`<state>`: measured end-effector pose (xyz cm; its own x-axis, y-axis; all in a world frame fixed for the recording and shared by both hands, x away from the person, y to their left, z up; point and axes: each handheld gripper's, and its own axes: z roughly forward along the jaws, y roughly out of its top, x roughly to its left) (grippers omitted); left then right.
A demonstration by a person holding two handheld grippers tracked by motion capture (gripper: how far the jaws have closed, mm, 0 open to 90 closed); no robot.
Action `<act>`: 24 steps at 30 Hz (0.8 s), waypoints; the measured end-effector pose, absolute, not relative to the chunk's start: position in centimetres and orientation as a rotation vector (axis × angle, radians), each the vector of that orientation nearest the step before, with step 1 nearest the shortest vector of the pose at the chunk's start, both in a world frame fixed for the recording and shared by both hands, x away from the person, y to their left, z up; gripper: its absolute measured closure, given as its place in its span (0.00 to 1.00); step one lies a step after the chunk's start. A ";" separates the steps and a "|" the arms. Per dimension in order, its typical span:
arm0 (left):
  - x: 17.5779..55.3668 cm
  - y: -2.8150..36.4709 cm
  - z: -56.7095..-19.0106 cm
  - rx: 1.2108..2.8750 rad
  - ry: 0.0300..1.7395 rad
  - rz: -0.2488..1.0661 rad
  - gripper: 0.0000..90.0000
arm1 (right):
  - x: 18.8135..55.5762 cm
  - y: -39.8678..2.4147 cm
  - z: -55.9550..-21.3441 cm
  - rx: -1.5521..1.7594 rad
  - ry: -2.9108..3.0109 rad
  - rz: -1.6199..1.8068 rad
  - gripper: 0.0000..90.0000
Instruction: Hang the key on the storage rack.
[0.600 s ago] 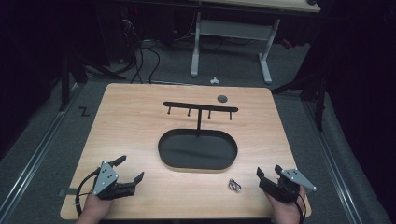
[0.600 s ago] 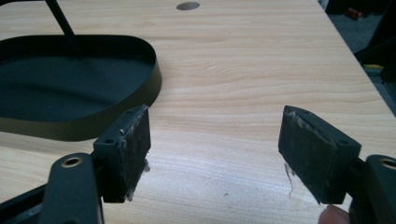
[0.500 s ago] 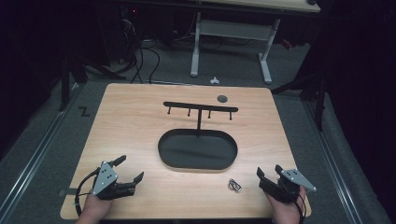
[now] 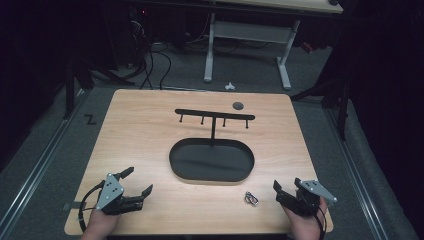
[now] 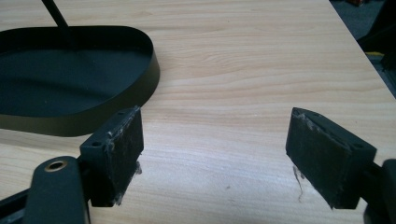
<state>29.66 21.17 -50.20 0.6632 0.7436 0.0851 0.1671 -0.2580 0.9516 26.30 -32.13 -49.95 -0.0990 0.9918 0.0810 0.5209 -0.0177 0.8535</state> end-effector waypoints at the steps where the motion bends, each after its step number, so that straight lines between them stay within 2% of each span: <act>1: 29.7 21.3 -50.2 1.776 0.739 0.653 0.17 | 26.4 -32.0 -49.9 1.579 1.681 1.019 0.22; 16: 30.1 20.2 -50.1 1.780 0.698 0.643 0.17 | 27.2 -29.6 -49.4 1.496 1.894 0.789 0.26; 21: 30.6 19.8 -50.2 1.778 0.693 0.631 0.17 | 27.9 -29.9 -49.5 1.570 1.957 0.742 0.24; 24: 30.8 19.7 -50.1 1.760 0.701 0.630 0.17 | 28.2 -29.9 -49.5 1.616 2.009 0.718 0.27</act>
<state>30.75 19.70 -50.07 0.6852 0.7246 0.0734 0.1496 -0.2386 0.9595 28.23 -29.92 -49.46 -0.2035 0.9786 -0.0302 0.7379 0.1736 0.6522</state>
